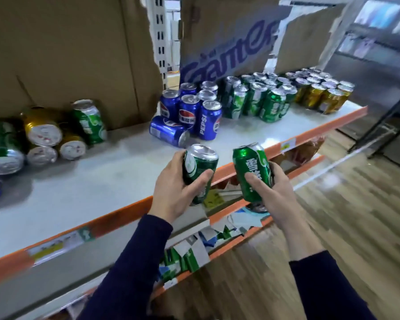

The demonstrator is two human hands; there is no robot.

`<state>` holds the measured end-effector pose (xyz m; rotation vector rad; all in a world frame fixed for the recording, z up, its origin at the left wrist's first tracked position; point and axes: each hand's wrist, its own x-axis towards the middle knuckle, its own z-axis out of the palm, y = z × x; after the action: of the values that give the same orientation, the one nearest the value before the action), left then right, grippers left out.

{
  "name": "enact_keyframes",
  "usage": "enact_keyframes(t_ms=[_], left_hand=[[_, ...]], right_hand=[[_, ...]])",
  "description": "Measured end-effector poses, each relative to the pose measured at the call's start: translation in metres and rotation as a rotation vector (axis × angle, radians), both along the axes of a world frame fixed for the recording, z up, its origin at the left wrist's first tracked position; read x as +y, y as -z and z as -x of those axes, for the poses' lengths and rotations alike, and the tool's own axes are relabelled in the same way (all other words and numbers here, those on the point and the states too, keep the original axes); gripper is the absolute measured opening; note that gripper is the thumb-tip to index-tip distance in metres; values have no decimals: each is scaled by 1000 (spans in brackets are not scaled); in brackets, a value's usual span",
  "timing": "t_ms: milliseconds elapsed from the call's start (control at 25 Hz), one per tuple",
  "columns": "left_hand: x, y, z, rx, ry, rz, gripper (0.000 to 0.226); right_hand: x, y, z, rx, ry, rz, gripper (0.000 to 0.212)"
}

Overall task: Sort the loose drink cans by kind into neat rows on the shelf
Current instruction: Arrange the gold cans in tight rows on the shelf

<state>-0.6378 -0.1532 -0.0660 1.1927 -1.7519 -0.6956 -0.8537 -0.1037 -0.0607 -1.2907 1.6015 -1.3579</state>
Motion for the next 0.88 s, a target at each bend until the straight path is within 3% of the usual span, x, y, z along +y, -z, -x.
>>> enact_keyframes(t_ms=[200, 600, 880], left_hand=[[-25, -1, 86, 11, 43, 11, 55], [-141, -1, 192, -139, -39, 18, 67], [-236, 4, 243, -41, -195, 61, 70]], right_hand=[[-11, 4, 90, -87, 40, 13, 46], [-113, 14, 196, -32, 12, 2, 53], [-187, 4, 239, 25, -102, 18, 67]])
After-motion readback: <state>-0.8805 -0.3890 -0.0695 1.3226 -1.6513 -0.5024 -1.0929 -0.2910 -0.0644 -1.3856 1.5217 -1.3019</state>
